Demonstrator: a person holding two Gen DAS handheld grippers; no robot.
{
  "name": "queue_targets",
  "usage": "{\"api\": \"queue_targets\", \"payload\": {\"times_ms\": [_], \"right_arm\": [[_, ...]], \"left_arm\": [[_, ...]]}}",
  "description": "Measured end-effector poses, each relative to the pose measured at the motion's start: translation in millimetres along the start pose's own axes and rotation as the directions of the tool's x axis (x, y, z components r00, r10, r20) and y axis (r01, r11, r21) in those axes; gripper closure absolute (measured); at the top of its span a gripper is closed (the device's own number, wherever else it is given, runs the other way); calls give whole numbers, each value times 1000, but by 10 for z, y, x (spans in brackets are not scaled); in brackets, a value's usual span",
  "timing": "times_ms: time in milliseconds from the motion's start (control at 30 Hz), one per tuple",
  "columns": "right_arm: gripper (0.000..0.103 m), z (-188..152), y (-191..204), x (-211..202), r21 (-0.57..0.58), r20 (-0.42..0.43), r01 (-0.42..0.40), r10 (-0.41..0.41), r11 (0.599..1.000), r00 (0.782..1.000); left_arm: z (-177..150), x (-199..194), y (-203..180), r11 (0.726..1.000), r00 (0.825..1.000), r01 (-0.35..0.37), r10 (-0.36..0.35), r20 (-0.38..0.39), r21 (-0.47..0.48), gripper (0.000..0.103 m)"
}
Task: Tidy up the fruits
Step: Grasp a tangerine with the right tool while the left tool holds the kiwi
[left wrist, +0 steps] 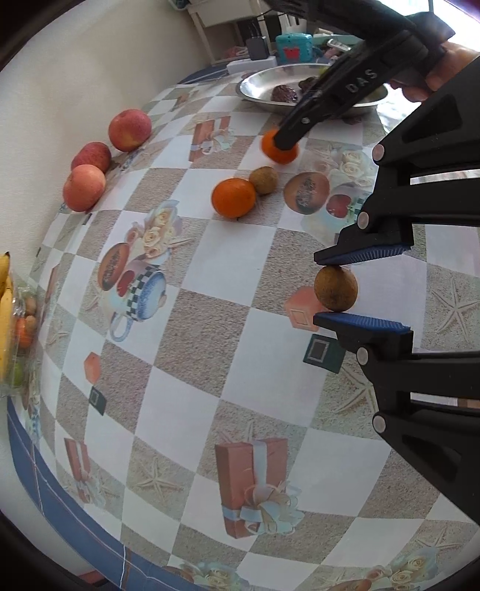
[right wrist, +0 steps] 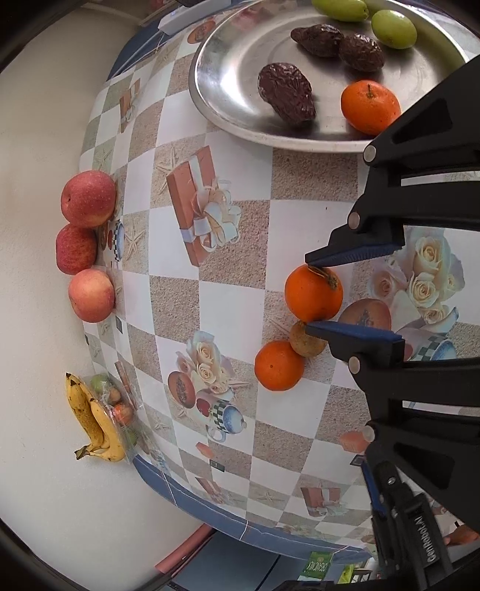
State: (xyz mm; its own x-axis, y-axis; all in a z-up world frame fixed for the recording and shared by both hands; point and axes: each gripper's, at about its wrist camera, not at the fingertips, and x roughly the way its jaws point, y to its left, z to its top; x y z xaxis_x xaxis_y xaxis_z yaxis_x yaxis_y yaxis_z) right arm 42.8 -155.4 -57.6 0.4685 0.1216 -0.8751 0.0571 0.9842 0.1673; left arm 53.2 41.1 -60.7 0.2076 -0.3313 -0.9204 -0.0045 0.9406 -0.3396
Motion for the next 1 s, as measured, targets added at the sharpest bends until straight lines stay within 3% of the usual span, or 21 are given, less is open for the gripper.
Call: {"api": "queue_targets", "payload": {"times_ms": [500, 600, 667, 833, 1000], "right_arm": [[72, -156, -383, -500, 66, 65, -14, 10, 998, 998], [72, -159, -445, -575, 68, 86, -8, 2, 998, 996], [79, -157, -503, -624, 77, 102, -5, -3, 997, 995], [80, -153, -689, -724, 112, 131, 19, -34, 993, 991], [80, -176, -761, -685, 120, 110, 5, -19, 993, 994]], "left_arm": [[-56, -106, -389, 999, 996, 52, -53, 74, 11, 75], [-71, -101, -505, 998, 995, 59, -61, 82, 27, 75], [-85, -93, -612, 997, 994, 56, -61, 87, 54, 75], [-113, -87, -830, 992, 993, 68, -78, 91, 108, 75], [-113, -41, -831, 993, 997, 29, -38, 73, 115, 75]]}}
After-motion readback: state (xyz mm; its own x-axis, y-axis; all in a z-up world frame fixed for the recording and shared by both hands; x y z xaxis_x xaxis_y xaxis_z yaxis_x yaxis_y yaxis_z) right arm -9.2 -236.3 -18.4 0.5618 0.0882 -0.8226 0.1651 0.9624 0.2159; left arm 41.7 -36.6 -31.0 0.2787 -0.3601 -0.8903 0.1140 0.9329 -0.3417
